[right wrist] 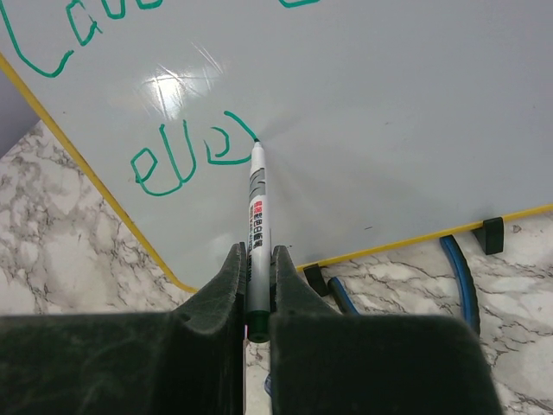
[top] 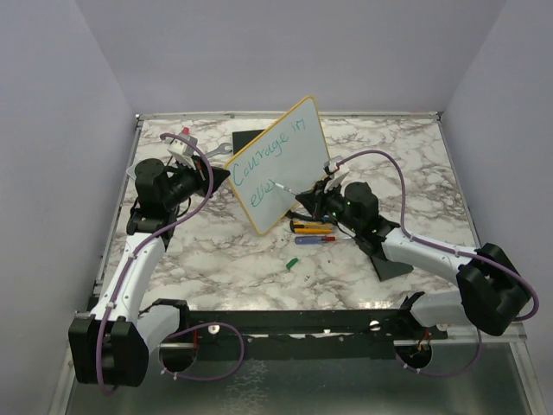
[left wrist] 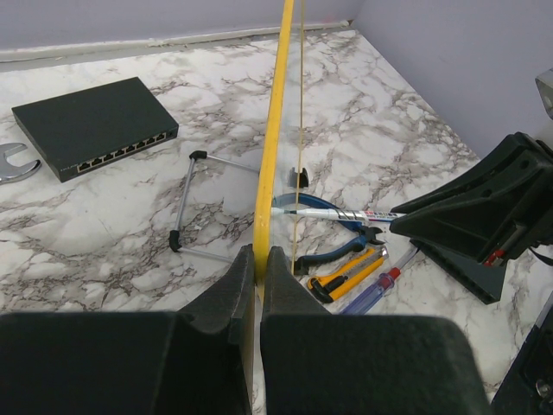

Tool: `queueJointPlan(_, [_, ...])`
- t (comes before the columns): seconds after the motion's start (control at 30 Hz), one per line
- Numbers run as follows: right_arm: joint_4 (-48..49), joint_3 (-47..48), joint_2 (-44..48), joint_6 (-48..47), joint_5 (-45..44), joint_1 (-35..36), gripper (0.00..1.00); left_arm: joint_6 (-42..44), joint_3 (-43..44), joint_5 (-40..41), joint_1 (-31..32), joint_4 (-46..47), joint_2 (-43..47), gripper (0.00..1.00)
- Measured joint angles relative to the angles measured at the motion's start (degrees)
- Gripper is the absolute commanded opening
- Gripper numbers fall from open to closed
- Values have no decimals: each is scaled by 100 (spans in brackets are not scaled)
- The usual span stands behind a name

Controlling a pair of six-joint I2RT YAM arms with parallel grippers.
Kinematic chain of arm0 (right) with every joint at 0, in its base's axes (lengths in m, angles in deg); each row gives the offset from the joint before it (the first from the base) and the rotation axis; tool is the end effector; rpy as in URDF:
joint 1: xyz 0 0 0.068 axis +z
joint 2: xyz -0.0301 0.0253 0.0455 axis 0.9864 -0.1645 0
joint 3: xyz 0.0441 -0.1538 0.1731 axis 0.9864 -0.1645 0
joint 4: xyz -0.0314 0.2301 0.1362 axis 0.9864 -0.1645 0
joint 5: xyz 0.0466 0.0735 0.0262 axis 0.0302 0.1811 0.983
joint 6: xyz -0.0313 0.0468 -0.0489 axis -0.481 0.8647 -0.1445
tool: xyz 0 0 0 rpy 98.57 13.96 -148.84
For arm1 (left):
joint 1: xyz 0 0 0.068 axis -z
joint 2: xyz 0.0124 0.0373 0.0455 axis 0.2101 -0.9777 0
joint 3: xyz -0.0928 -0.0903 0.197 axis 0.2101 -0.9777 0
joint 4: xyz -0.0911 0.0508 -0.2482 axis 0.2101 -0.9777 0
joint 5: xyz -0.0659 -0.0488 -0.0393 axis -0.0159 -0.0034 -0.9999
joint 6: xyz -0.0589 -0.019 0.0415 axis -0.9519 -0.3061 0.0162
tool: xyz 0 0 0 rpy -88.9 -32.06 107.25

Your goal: Write a sentence on the whiteboard

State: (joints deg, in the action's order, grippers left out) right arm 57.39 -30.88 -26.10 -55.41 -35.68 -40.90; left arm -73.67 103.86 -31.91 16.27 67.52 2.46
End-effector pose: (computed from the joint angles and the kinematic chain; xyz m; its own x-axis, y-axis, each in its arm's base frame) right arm 0.2570 0.2162 0.1966 -0.2927 0.0694 -0.9537 -0.6166 0.7486 0.2437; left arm 0.2813 -0.0586 0.2849 -0.2968 -0.1927 -0.9353 0.6036 0.7211 -0.3401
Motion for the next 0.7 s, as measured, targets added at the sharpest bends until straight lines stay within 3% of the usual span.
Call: queueJointPlan(0.7, [-323,350,4,-164,4,0,0,-2,0,0,0,2,0,0])
